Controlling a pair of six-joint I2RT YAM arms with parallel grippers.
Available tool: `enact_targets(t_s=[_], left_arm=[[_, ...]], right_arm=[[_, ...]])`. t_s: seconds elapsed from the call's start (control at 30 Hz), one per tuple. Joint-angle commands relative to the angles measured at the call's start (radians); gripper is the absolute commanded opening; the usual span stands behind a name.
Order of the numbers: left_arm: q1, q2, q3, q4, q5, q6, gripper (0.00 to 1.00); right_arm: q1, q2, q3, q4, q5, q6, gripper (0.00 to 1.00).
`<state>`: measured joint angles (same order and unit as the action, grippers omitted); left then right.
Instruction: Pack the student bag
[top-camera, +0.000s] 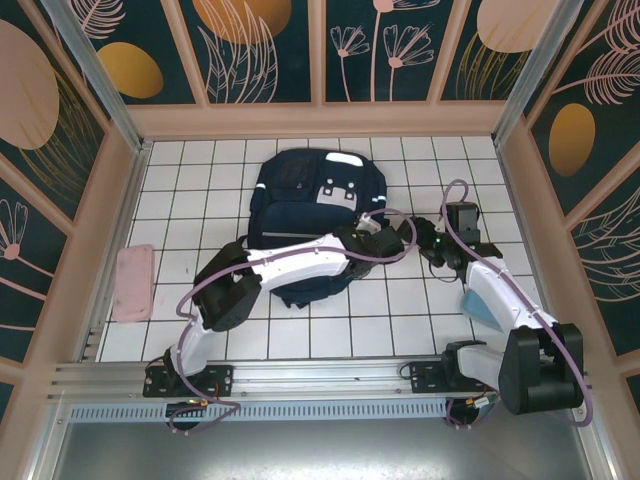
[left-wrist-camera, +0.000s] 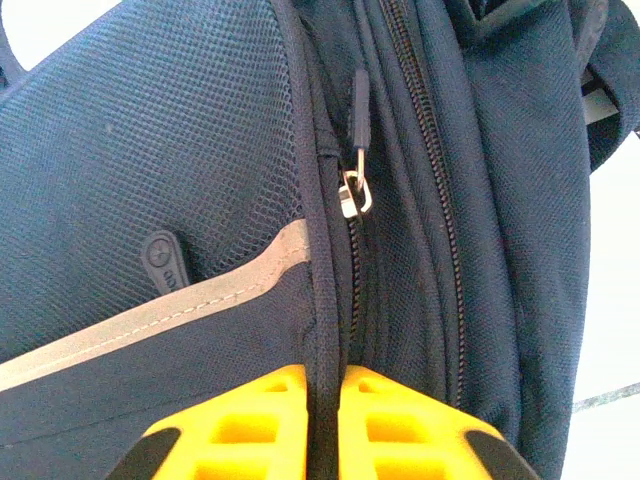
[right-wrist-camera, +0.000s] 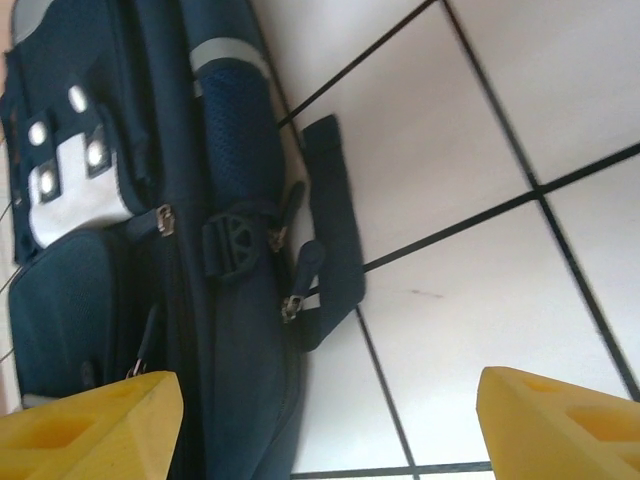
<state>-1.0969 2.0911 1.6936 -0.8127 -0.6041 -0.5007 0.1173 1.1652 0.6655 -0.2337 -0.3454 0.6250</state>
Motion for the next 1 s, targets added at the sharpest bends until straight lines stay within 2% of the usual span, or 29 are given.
enact_targets(t_s=[0.0,0.27,0.47,0.6,0.77,0.97], left_arm=[[0.031,-0.129,-0.056,0.042,-0.068,0.005,0.07],[0.064,-0.269,-0.171,0.151,-0.008,0.037,0.01],[0.071,-0.295,-0.199,0.167,0.0,0.036,0.01],[0.073,-0.295,-0.202,0.174,0.01,0.036,0.0],[0.072,-0.3,-0.21,0.18,0.016,0.031,0.0],[0.073,-0.325,-0.249,0.199,0.004,0.013,0.0]], right_arm=[[0.003,0.031,0.04,0.067,-0.135,-0.036,0.75],[0.115,0.18,0.172,0.109,-0.215,-0.017,0.61],[0.149,0.325,0.312,0.086,-0.113,0.015,0.48],[0.169,0.449,0.417,0.037,-0.107,-0.03,0.42],[0.22,0.537,0.552,-0.066,-0.037,-0.236,0.46],[0.24,0.594,0.645,-0.189,-0.038,-0.478,0.56]])
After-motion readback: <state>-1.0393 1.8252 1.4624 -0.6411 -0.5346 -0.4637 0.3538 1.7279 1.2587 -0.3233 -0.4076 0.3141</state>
